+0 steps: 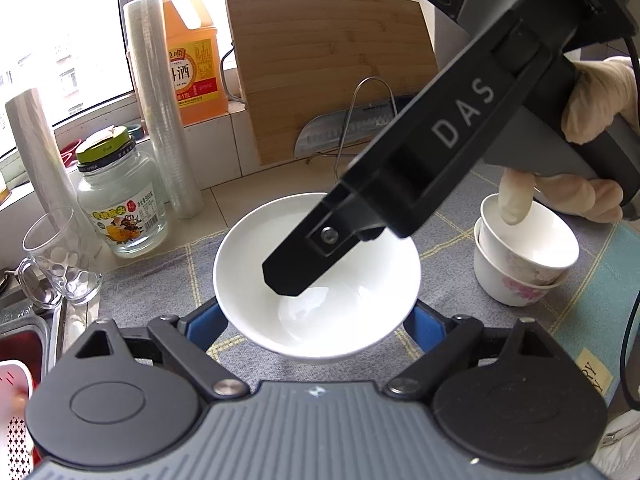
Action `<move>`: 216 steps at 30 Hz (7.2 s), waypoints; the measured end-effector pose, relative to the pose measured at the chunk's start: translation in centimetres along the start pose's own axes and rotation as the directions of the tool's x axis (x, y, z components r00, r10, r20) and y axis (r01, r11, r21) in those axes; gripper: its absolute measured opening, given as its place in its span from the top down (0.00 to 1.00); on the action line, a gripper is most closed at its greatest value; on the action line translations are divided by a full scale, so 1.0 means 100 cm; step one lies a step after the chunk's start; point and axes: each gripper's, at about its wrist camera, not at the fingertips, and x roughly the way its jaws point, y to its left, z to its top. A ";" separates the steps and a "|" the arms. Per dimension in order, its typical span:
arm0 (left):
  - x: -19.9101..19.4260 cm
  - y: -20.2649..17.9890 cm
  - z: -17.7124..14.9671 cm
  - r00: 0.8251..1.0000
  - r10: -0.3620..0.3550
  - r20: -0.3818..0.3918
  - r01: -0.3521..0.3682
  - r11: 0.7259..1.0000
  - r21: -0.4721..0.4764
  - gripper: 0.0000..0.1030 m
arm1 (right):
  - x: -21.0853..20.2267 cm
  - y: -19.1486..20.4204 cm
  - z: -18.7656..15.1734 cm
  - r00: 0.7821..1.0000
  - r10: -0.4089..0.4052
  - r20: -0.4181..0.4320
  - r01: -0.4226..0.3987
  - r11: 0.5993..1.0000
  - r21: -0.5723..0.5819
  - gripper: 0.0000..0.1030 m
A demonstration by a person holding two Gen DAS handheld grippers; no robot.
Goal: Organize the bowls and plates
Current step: 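Lift and carry the bowl with the right gripper toward the nested bowls, then lower the bowl into the nested bowls and open the right gripper, then withdraw the open right gripper from the three-bowl stack, then close the left gripper on the bowl stack while the right gripper grips its opposite rim, then carry the bowl stack with both grippers over the plate stack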
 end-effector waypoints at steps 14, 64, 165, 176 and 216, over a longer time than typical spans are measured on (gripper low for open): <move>0.001 -0.033 0.015 0.992 -0.118 0.031 0.115 0.989 0.096 0.10 | -0.062 -0.013 -0.035 0.995 -0.090 0.051 0.087 0.994 0.066 0.08; 0.061 -0.120 0.038 0.927 -0.371 -0.047 0.373 0.908 0.193 0.10 | -0.123 -0.077 -0.126 0.945 -0.324 0.047 0.294 0.902 0.317 0.08; 0.099 -0.130 -0.020 0.963 -0.187 -0.195 0.209 0.973 0.097 0.00 | -0.092 -0.096 -0.274 0.932 -0.322 0.163 0.342 0.932 -0.115 0.00; 0.107 -0.116 -0.006 0.933 -0.309 -0.183 0.349 0.898 0.266 0.02 | -0.090 -0.096 -0.239 0.948 -0.304 0.089 0.316 0.931 -0.185 0.00; 0.133 -0.090 0.031 0.766 -0.569 -0.299 0.641 0.638 0.427 0.23 | -0.065 -0.097 -0.182 0.972 -0.232 -0.039 0.200 0.902 -0.382 0.13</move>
